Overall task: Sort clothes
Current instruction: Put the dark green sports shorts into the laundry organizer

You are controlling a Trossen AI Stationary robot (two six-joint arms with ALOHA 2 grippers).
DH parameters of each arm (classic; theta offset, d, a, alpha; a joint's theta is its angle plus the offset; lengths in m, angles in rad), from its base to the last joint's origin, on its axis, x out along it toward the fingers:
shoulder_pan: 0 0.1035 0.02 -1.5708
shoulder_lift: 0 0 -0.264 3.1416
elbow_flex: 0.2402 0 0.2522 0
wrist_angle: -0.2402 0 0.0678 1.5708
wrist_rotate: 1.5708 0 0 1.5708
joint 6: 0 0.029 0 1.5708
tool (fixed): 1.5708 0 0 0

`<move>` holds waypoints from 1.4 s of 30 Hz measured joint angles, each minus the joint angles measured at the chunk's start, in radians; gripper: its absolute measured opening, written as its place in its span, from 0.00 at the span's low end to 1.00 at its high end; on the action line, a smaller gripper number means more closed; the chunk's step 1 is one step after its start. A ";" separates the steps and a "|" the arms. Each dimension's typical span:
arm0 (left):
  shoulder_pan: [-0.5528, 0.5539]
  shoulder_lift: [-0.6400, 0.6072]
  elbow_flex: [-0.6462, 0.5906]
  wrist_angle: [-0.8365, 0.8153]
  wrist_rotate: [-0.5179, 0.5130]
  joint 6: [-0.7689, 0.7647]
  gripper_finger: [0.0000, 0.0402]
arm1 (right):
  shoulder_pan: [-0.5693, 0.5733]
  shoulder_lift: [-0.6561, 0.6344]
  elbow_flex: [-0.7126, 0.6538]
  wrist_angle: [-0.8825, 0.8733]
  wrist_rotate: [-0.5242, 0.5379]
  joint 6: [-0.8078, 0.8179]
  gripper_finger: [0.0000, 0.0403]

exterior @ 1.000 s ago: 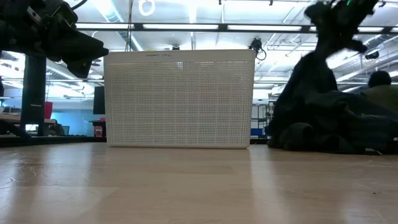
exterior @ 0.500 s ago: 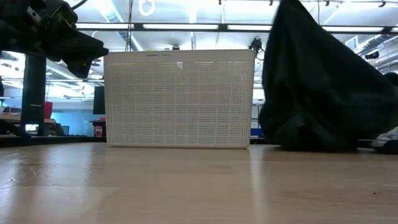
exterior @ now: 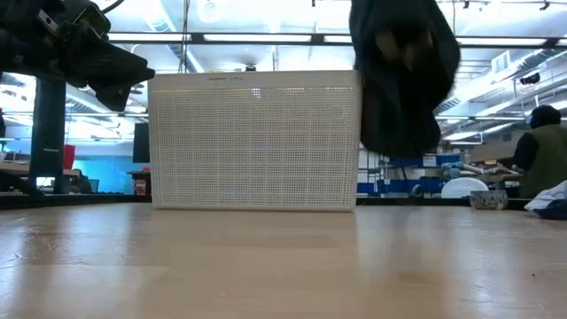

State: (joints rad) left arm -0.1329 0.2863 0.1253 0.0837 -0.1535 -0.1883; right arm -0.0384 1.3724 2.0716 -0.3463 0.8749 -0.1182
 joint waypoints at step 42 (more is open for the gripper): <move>0.000 0.001 0.000 -0.005 0.001 0.000 0.26 | -0.434 0.573 0.283 0.965 -0.931 0.387 0.00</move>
State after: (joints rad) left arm -0.1329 0.2871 0.1253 0.0788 -0.1528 -0.1879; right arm -0.4725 1.9454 2.3547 0.6186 -0.0559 0.2689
